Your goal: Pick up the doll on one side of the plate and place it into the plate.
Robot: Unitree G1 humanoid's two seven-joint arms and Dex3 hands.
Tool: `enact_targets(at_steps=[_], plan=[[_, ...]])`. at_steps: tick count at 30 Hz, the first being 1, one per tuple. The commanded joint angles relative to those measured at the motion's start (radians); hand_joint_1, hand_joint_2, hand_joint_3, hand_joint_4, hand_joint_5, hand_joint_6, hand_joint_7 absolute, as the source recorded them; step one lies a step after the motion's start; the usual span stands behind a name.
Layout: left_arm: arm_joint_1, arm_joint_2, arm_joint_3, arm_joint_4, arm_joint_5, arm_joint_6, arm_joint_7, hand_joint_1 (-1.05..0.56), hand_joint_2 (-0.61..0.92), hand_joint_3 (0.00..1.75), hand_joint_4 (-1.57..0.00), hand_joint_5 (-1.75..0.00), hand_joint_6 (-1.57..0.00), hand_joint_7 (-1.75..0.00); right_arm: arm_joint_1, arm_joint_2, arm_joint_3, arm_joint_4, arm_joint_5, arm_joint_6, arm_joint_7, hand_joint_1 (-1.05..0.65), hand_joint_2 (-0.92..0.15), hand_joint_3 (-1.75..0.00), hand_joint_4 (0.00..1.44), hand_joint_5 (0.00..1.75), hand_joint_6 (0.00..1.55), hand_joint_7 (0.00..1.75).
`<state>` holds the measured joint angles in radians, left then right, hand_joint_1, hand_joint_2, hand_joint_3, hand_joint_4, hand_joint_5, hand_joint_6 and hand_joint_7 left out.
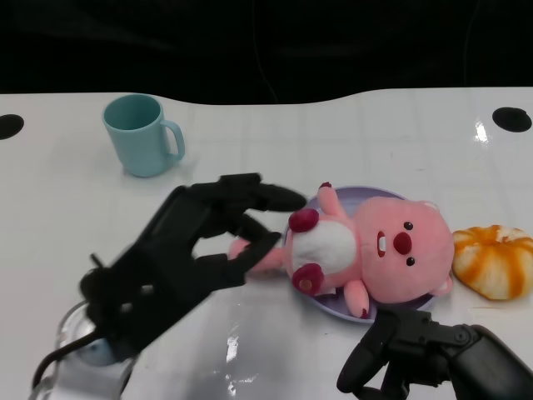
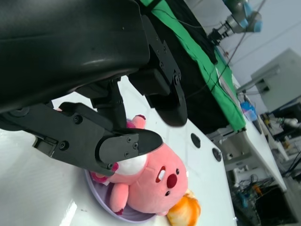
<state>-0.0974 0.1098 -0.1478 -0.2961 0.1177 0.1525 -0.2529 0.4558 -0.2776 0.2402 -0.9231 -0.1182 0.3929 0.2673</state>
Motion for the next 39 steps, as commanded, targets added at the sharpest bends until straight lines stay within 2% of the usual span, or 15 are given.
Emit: enact_targets(at_steps=[1, 9, 11, 14, 20, 24, 29, 39], plan=[[0.055, -0.007, 0.053, -0.081, -0.105, 0.058, -0.016, -0.08, 0.47, 1.22, -0.82, -1.25, -0.90, -0.84, 0.002, -0.004, 0.001, -0.005, 0.005, 0.006, -0.002, -0.26, -0.92, -0.32, 0.68, 1.54, 0.61, 1.25], [0.183, 0.029, 0.104, -0.282, -0.240, 0.249, -0.027, -0.13, 0.34, 1.54, -0.95, -1.69, -0.92, -1.38, -0.004, -0.002, 0.004, 0.003, 0.005, 0.003, -0.004, -0.26, -0.92, -0.32, 0.68, 1.54, 0.61, 1.26], [0.213, 0.050, 0.124, -0.332, -0.287, 0.311, -0.039, -0.17, 0.33, 1.54, -0.94, -1.74, -0.86, -1.56, -0.004, -0.003, 0.005, 0.003, 0.001, 0.004, -0.004, -0.26, -0.92, -0.32, 0.68, 1.54, 0.61, 1.26], [0.243, 0.067, 0.156, -0.382, -0.354, 0.384, -0.045, -0.15, 0.33, 1.52, -0.94, -1.75, -0.81, -1.70, -0.004, -0.002, 0.006, 0.003, 0.004, 0.006, -0.004, -0.26, -0.92, -0.32, 0.68, 1.53, 0.61, 1.26], [0.315, 0.088, 0.203, -0.468, -0.467, 0.499, -0.044, -0.13, 0.34, 1.52, -0.95, -1.75, -0.81, -1.71, -0.007, -0.002, 0.002, 0.008, 0.008, 0.005, -0.003, -0.25, -0.92, -0.32, 0.68, 1.54, 0.61, 1.26], [0.357, 0.052, 0.231, -0.455, -0.585, 0.553, -0.037, -0.10, 0.36, 1.51, -0.96, -1.75, -0.81, -1.69, -0.007, -0.005, -0.008, 0.019, 0.016, -0.009, 0.001, -0.25, -0.92, -0.32, 0.68, 1.54, 0.61, 1.26], [0.373, 0.041, 0.228, -0.389, -0.659, 0.550, -0.049, -0.09, 0.33, 1.56, -0.96, -1.75, -0.82, -1.65, -0.001, -0.009, -0.018, 0.027, 0.018, -0.021, 0.004, -0.25, -0.92, -0.32, 0.68, 1.54, 0.61, 1.26], [0.382, 0.049, 0.192, -0.324, -0.693, 0.524, -0.054, -0.09, 0.28, 1.62, -0.97, -1.75, -0.83, -1.62, 0.020, -0.019, -0.054, 0.042, 0.033, -0.057, 0.017, -0.24, -0.92, -0.32, 0.68, 1.54, 0.61, 1.25]])
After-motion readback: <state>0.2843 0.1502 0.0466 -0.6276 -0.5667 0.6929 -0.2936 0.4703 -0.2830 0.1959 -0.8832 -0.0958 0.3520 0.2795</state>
